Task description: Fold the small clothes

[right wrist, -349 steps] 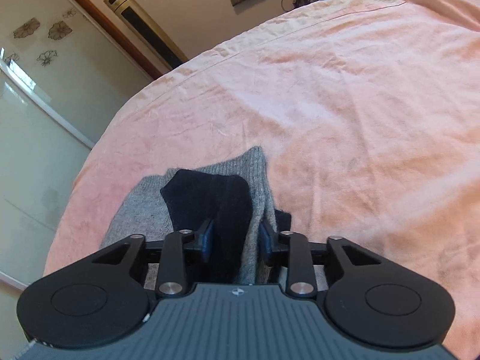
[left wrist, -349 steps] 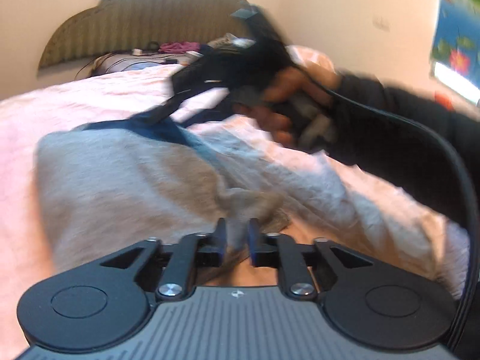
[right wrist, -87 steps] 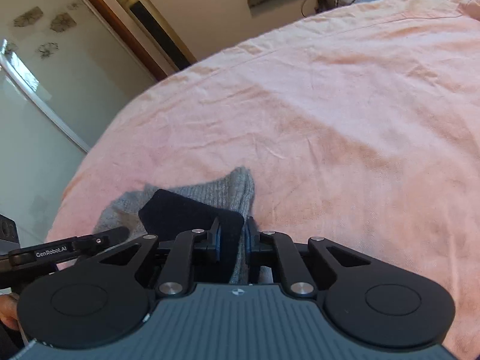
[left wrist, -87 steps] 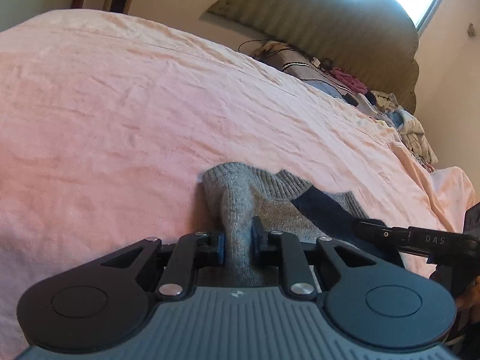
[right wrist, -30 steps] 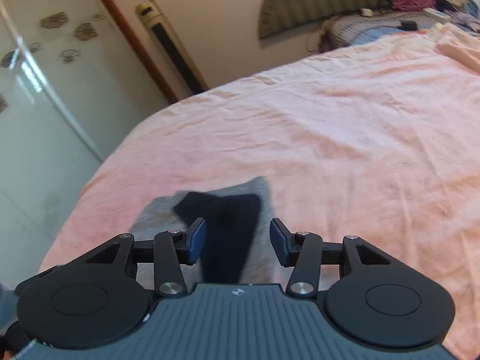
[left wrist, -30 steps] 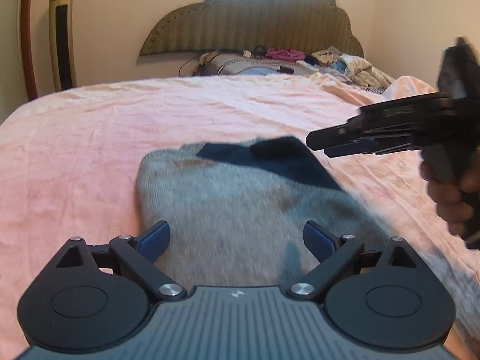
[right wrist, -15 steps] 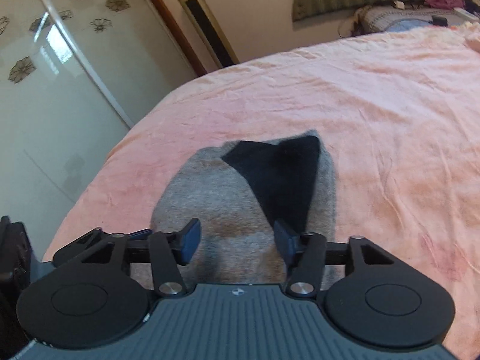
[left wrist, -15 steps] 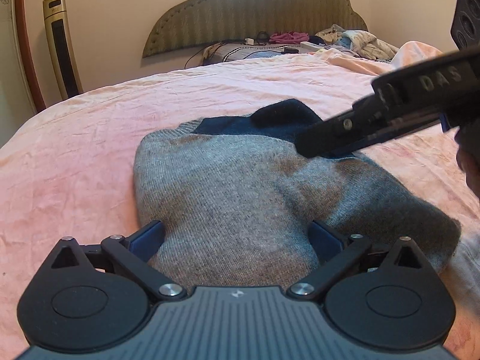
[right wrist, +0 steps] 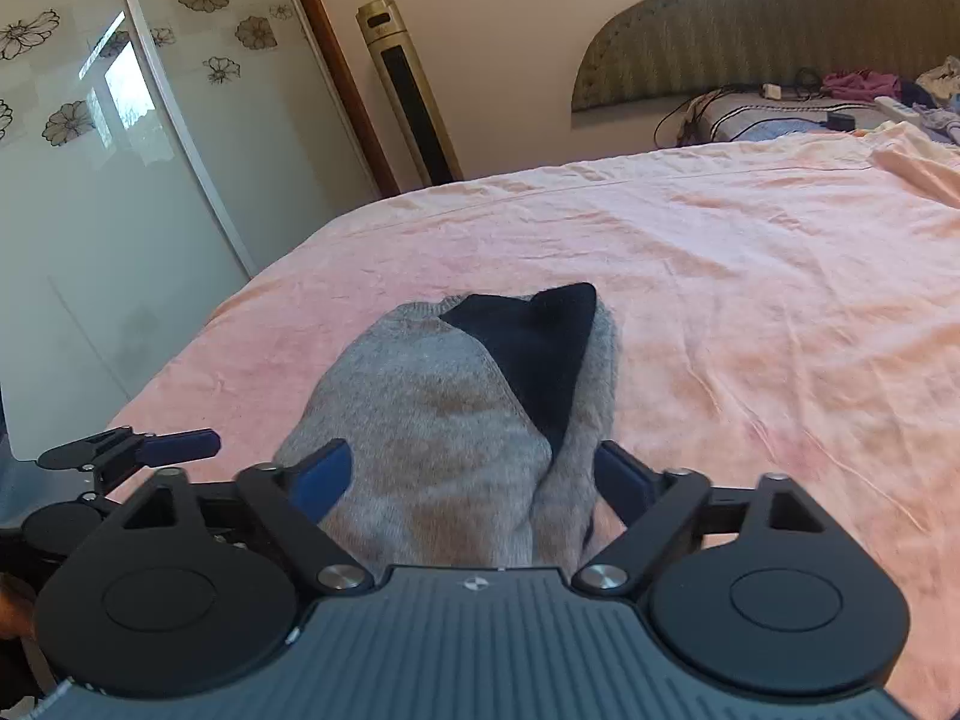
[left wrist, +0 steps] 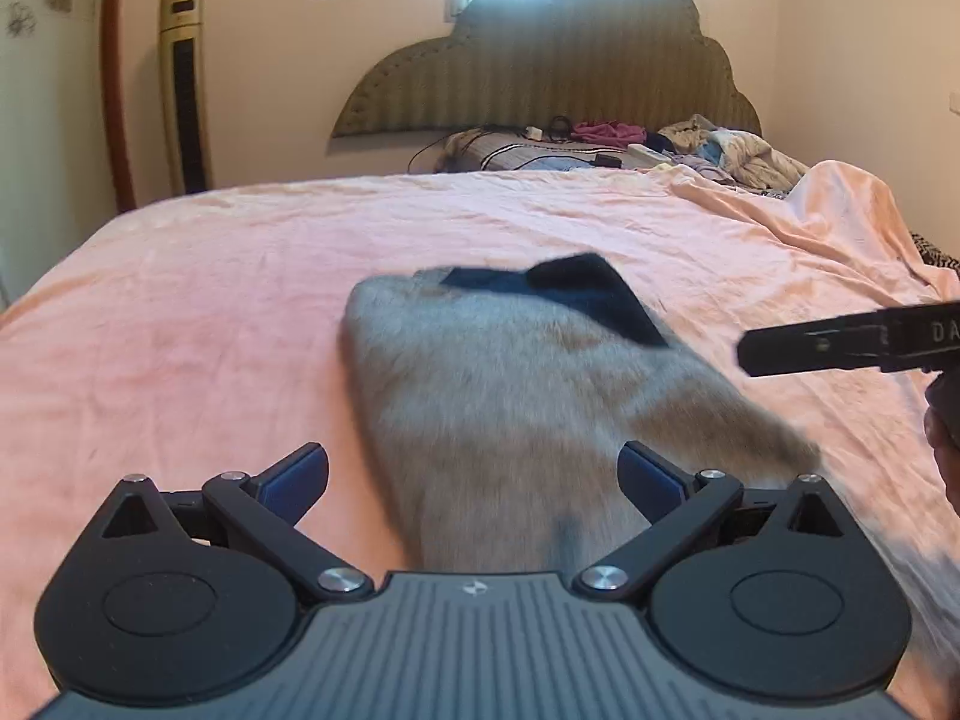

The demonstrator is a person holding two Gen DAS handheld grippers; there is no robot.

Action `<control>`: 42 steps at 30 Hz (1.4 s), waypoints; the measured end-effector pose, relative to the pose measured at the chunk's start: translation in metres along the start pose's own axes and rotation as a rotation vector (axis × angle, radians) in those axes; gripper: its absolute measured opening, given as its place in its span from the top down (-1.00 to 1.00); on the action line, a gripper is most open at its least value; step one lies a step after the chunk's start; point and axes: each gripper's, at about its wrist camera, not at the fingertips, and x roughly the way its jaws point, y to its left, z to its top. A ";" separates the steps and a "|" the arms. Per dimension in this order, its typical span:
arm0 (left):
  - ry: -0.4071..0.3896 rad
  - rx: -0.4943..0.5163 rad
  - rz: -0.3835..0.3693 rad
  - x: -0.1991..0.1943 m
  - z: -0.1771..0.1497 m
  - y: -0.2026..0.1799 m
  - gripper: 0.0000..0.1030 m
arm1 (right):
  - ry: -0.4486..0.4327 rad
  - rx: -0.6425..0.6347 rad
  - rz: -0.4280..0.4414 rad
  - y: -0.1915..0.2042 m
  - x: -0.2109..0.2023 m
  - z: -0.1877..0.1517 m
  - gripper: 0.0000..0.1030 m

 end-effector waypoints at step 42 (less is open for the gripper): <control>0.089 -0.078 0.133 0.013 -0.052 -0.020 -1.00 | 0.094 -0.152 -0.293 0.042 0.015 -0.088 -1.00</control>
